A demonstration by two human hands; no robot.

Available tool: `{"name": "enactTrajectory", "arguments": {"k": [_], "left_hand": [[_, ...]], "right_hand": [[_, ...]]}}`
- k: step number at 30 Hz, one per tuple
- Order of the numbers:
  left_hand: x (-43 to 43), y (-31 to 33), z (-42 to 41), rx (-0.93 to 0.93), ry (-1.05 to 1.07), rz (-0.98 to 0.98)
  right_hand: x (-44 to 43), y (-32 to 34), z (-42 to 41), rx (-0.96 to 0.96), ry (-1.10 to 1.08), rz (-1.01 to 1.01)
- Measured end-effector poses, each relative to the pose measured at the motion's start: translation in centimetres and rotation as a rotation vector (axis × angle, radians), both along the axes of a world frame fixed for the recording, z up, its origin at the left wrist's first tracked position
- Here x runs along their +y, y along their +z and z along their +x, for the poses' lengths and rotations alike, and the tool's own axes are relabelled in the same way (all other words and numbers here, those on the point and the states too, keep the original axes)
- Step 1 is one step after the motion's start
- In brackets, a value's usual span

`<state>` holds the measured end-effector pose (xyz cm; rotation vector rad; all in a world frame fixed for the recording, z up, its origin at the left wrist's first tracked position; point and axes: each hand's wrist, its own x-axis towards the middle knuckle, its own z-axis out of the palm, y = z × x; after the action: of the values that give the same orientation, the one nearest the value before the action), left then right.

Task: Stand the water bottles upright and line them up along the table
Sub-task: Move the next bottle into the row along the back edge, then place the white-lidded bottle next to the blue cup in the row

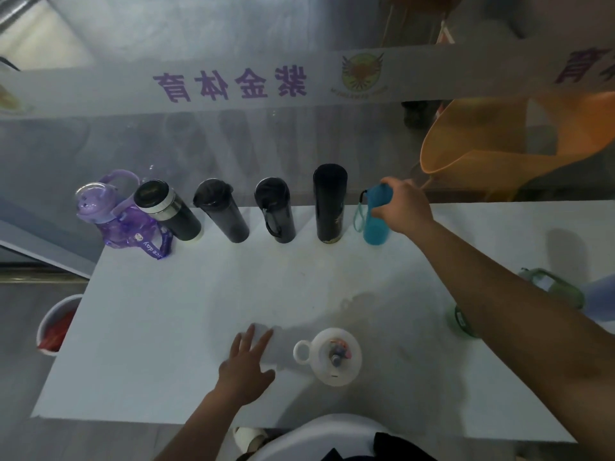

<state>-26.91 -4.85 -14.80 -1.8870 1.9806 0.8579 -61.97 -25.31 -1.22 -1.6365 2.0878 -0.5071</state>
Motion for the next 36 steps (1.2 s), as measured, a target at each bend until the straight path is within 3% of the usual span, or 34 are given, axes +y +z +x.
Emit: {"name": "enactTrajectory", "arguments": {"k": [16,20,27,30,36], "left_hand": [[0.0,0.3,-0.4,-0.025,0.026,0.008],[-0.8,0.7,-0.5,-0.016,0.008,-0.008],[-3.3,1.5,-1.0,0.062,-0.076,0.016],[-3.7,1.4,-1.1,0.06,-0.122,-0.007],[-3.3,0.8,-2.0,0.088,-0.166,-0.063]], "right_hand": [[2.0,0.5,0.2,0.085,-0.044,-0.041],[7.2,2.0,2.3,-0.03,-0.076,-0.094],[21.0,2.6,8.8,-0.226,0.145,0.237],[24.8,0.8,11.3,-0.13,0.208,0.319],[26.6,-2.0,13.9,0.114,0.11,0.18]]}}
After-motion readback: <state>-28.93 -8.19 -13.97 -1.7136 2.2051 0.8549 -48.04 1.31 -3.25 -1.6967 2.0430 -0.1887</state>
